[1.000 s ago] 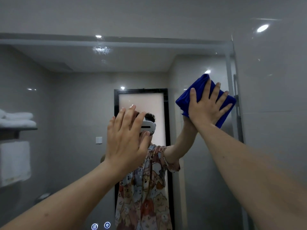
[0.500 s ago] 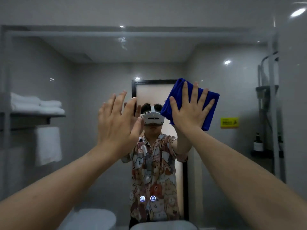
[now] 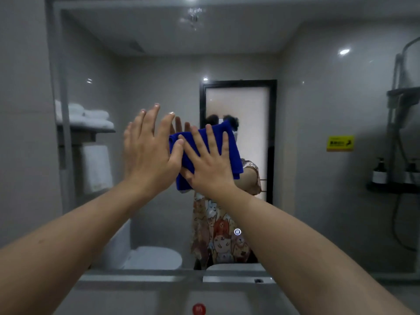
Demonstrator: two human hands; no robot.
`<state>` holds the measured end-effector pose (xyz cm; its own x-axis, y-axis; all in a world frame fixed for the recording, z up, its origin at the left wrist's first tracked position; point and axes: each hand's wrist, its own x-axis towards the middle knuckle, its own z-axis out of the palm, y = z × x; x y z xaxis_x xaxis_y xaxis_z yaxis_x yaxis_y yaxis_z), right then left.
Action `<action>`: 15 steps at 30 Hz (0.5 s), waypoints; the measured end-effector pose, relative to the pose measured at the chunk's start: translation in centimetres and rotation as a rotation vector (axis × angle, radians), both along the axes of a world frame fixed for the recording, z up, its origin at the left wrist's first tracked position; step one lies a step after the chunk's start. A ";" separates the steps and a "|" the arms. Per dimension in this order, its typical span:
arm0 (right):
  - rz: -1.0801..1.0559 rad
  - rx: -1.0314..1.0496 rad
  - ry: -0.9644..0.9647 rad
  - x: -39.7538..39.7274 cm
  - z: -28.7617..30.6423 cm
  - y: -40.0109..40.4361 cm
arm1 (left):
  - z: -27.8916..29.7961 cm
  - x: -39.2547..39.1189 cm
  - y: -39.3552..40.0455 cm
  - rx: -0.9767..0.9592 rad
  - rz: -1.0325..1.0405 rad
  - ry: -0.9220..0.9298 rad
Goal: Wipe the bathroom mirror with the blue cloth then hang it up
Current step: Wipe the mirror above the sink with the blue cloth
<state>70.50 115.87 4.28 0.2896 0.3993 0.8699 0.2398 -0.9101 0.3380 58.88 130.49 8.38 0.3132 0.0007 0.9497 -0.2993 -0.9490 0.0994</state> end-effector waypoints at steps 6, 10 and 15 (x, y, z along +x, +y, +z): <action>0.017 -0.277 -0.016 -0.6 -1.4 -6.8 | -1.8 0.7 -4.2 0.022 -0.053 0.031; -0.015 -0.226 -0.019 -0.9 -1.6 -13.0 | -2.3 1.1 -7.9 0.034 -0.091 0.027; -0.087 -0.069 -0.035 -0.7 -1.2 -21.5 | -2.6 1.2 -13.4 0.069 -0.137 0.028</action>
